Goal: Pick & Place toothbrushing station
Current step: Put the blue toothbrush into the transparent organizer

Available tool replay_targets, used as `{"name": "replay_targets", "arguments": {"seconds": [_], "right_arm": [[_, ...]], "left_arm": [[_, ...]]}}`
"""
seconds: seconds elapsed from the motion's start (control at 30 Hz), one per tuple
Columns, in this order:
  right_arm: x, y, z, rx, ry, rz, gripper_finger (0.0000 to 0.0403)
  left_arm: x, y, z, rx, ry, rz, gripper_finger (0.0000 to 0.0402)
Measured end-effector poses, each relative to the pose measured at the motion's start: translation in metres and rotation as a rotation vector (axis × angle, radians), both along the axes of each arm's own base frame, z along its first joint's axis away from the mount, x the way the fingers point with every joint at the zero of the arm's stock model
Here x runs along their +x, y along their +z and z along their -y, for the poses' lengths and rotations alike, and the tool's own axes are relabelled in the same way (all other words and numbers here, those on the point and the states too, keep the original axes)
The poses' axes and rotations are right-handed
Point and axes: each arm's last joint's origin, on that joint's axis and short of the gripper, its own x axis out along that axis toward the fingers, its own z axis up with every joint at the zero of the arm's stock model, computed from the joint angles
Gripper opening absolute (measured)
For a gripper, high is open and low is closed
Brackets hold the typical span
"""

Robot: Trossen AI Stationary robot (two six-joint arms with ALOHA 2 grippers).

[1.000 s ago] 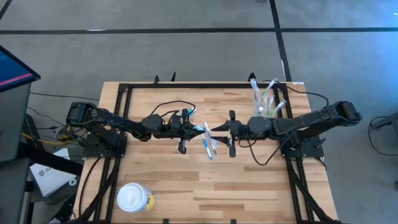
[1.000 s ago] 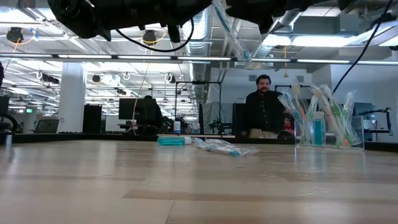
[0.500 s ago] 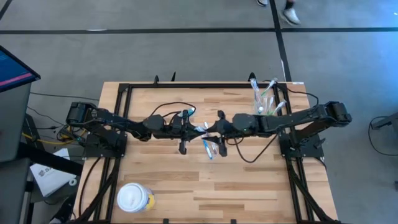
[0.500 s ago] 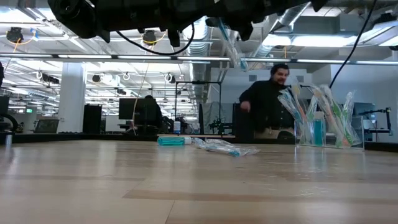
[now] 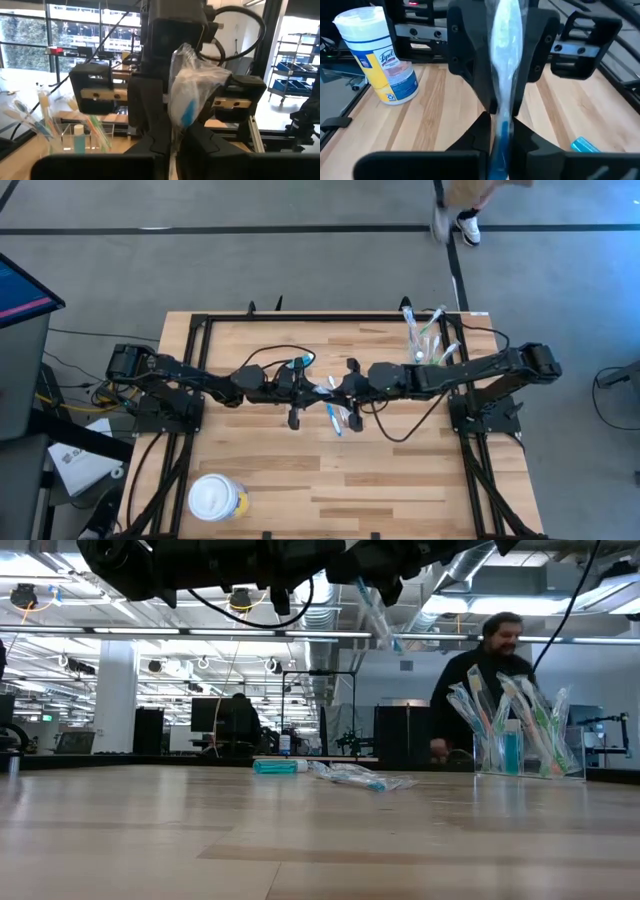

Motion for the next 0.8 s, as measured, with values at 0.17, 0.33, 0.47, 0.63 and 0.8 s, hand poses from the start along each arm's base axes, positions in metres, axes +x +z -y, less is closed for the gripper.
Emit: {"name": "replay_targets", "arguments": {"seconds": [0.17,0.33,0.47,0.63,0.8], "right_arm": [[-0.001,0.002,-0.001,-0.013,0.003,0.007,0.0022],[-0.005,0.006,-0.002,-0.019,-0.002,0.01,0.0021],[-0.01,0.009,-0.004,-0.038,-0.025,-0.002,0.0021],[-0.021,0.015,-0.006,-0.068,-0.072,-0.02,0.0021],[-0.04,0.011,-0.005,-0.061,-0.119,-0.016,0.0021]], "left_arm": [[0.0,-0.001,0.0,-0.001,0.0,-0.007,0.0054],[0.0,-0.001,0.0,-0.001,0.004,-0.011,0.0081],[0.0,-0.002,0.0,-0.001,0.003,-0.018,0.0092],[0.0,-0.003,0.0,-0.001,0.003,-0.023,0.0097],[0.0,-0.003,0.0,-0.001,0.003,-0.024,0.0097]]}}
